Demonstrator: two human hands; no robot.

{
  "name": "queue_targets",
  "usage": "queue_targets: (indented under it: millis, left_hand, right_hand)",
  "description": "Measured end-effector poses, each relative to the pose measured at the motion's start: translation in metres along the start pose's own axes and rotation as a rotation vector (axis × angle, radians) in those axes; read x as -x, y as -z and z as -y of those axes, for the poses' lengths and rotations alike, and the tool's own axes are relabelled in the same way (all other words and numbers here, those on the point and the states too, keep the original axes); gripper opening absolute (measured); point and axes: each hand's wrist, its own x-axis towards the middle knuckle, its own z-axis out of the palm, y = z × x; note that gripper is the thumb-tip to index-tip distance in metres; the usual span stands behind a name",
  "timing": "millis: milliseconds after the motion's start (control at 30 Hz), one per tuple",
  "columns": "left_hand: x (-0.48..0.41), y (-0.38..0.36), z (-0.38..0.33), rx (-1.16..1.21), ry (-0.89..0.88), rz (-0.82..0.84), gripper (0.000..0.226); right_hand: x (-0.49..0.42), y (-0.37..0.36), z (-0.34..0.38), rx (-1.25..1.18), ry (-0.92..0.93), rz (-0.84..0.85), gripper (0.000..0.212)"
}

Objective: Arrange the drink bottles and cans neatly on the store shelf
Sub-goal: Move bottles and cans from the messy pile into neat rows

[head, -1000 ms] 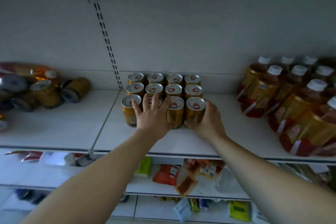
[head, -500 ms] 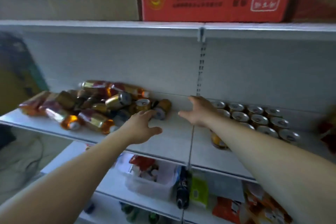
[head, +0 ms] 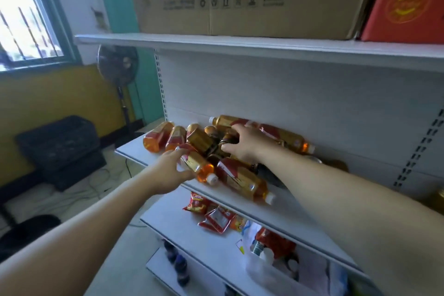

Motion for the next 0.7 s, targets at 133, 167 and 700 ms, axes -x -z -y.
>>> queue_targets:
  millis: [133,167,700]
  left_hand:
    - [-0.04,0.015,0.039,0.012,0.076,0.001,0.073]
    - [-0.053,0.019,0.049,0.011,0.088,-0.002,0.073]
    - [-0.247,0.038,0.162,-0.051,0.184,0.03,0.08]
  right_hand:
    - [-0.054,-0.03,0.019,-0.011,0.03,0.037,0.078]
    - [-0.069,-0.037,0.022,-0.02,0.039,0.049,0.078]
    - [-0.183,-0.1,0.044,-0.075,-0.164,0.201,0.098]
